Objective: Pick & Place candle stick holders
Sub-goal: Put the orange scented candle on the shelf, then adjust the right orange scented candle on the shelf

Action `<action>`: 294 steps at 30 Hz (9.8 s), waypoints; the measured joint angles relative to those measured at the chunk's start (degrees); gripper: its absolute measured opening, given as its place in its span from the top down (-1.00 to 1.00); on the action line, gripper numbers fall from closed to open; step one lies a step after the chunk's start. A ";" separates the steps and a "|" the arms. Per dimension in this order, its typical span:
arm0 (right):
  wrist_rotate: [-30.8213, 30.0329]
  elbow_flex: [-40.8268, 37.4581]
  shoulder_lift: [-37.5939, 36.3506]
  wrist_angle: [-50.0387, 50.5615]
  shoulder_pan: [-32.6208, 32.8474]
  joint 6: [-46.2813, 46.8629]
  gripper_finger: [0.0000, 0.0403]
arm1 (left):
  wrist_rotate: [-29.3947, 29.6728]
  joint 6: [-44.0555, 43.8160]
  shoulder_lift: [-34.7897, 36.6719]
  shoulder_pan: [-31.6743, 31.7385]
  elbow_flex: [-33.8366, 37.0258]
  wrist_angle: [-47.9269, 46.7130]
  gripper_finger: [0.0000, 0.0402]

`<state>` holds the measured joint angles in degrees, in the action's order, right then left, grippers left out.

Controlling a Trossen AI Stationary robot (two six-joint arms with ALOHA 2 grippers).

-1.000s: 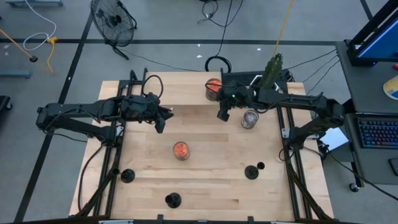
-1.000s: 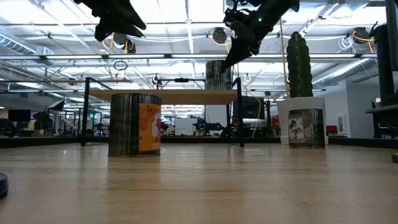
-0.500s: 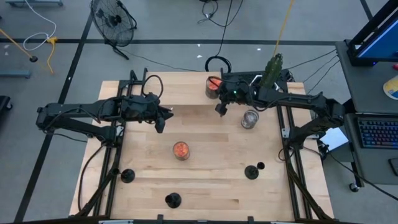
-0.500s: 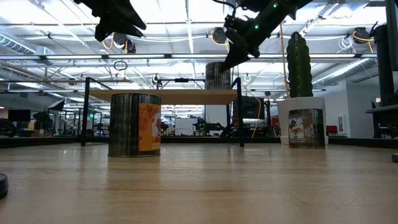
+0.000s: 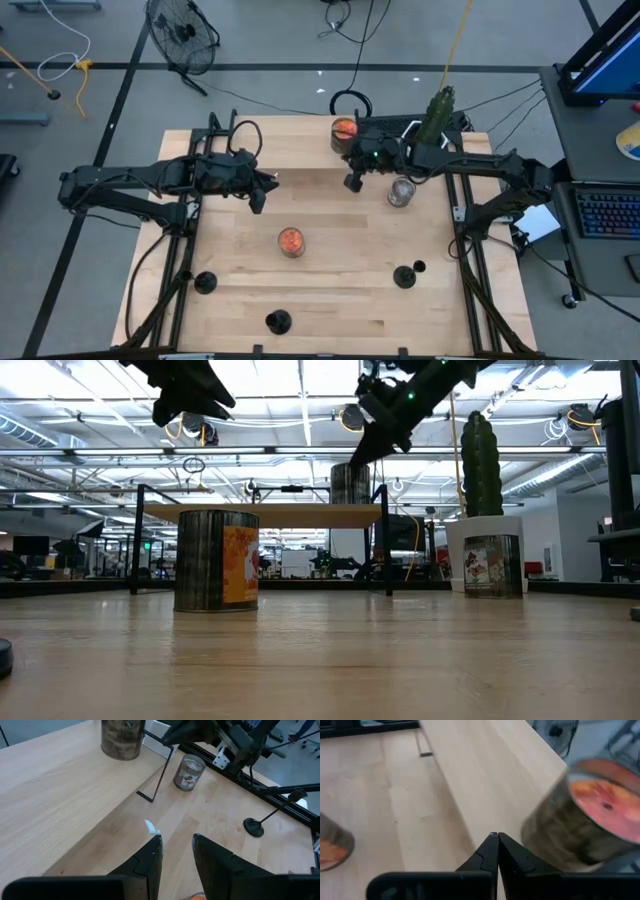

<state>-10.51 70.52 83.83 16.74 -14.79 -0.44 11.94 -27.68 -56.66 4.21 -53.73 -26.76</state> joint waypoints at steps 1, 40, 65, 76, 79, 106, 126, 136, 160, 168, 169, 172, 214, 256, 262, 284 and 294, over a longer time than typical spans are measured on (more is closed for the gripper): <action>0.05 0.00 -0.71 0.46 1.00 -0.36 1.00 | -0.15 -0.03 0.00 -0.08 -0.01 -0.08 0.43; -2.78 -36.63 -43.29 -22.97 12.28 13.28 0.64 | -25.11 -30.77 -18.75 -5.63 -0.03 -11.11 0.42; -2.88 -36.63 -43.27 -22.99 12.27 13.08 0.19 | -21.88 -29.87 -24.06 -4.22 0.04 -13.48 -0.07; -2.94 -36.63 -43.19 -22.98 12.24 13.23 0.19 | -22.97 -29.44 -28.84 -4.17 -0.05 -10.85 0.22; -2.94 -36.63 -43.23 -23.18 12.24 13.24 0.19 | -23.62 -28.78 -29.66 -4.20 -0.01 -10.25 0.36; -3.14 -36.63 -43.18 -23.80 12.22 13.08 0.21 | -21.72 -24.97 -23.75 -4.17 -4.31 -9.91 0.99; -2.99 -36.61 -43.18 -23.59 12.22 13.24 0.21 | -4.17 -6.86 -24.72 10.62 -39.49 -26.95 1.00; -3.09 -36.61 -43.15 -23.78 12.22 13.38 0.20 | -4.40 -3.41 -29.52 19.86 -43.60 -25.63 1.00; -2.96 -36.59 -40.60 -23.81 12.21 14.99 0.21 | -12.45 -2.80 -41.70 31.38 -43.50 -24.12 1.00; -2.94 -36.59 -40.60 -23.81 12.22 14.99 0.21 | -14.65 -2.80 -42.40 31.78 -43.50 -23.06 1.00; -2.94 -36.59 -40.60 -23.81 12.20 14.99 0.21 | -14.59 -2.80 -42.40 31.78 -43.50 -23.12 1.00; -2.94 -36.59 -40.60 -23.82 12.22 14.99 0.20 | -14.55 -2.80 -42.40 31.99 -43.48 -23.26 1.00; -2.90 -36.59 -40.60 -23.80 12.22 15.86 0.21 | -15.60 1.66 -37.16 27.67 -44.94 -30.14 0.43; -2.92 -36.59 -40.62 -23.74 12.22 15.47 0.20 | -13.86 1.24 -43.11 24.51 -43.06 -35.23 0.43; -5.98 -36.59 -40.62 -23.77 12.15 13.27 0.22 | -15.18 0.41 -39.75 18.31 -43.08 -27.75 0.43; -6.18 -36.61 -40.60 -26.56 10.96 11.66 0.23 | -3.45 1.66 -43.72 10.34 -43.13 -6.55 0.43; -5.86 -34.15 -31.57 -33.12 6.12 8.26 0.45 | 1.81 6.57 -36.87 10.61 -43.13 -10.70 0.43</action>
<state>-16.37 36.37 52.25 -16.38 -8.67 7.82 13.76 -21.11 -93.53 14.82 -96.86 -37.46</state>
